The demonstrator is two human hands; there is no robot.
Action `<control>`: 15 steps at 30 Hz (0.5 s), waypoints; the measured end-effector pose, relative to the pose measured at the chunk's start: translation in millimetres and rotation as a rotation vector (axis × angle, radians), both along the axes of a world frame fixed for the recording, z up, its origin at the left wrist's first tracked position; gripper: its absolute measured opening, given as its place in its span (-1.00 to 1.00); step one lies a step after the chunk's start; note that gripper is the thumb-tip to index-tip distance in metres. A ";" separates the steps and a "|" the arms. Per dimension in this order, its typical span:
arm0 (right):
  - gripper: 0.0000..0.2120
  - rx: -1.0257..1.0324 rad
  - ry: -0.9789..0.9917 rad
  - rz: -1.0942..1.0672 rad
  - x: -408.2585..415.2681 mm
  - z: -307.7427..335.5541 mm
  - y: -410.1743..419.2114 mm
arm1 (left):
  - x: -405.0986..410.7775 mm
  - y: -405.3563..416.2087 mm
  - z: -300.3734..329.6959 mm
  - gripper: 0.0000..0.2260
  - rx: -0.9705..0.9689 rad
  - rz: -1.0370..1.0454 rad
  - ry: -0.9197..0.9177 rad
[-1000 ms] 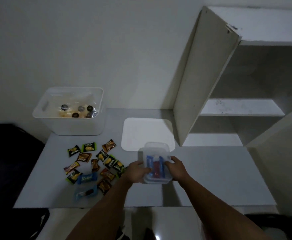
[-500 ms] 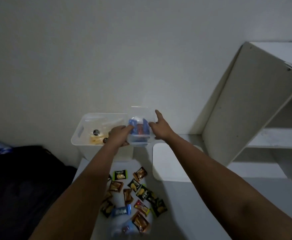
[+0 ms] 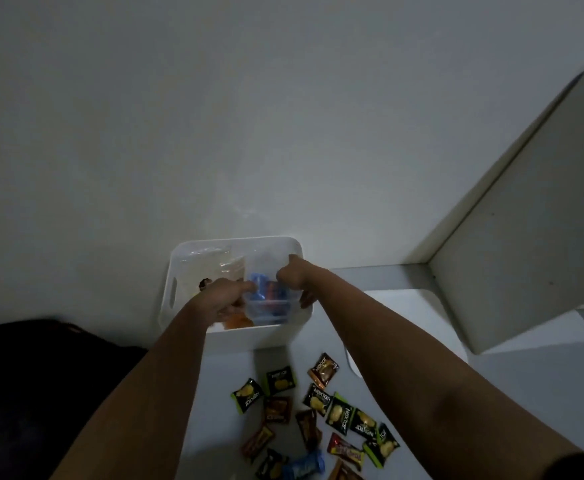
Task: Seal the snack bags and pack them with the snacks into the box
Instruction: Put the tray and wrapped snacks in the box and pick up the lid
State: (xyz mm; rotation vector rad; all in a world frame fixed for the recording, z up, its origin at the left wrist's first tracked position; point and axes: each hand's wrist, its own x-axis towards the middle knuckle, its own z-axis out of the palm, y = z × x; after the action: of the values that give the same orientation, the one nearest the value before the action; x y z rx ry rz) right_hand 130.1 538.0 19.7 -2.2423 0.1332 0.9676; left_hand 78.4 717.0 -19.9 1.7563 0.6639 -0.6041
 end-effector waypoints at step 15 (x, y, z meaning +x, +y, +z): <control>-0.09 -0.563 -0.219 0.205 -19.6 -96.4 43.5 | 25.6 1.6 -94.8 -0.82 0.190 -0.297 0.119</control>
State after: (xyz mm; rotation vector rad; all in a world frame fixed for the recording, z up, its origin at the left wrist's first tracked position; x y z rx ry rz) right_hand 110.4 581.5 -76.7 -2.9112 0.0852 0.8532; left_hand 104.0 718.6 -114.7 2.0281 0.5597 -0.8774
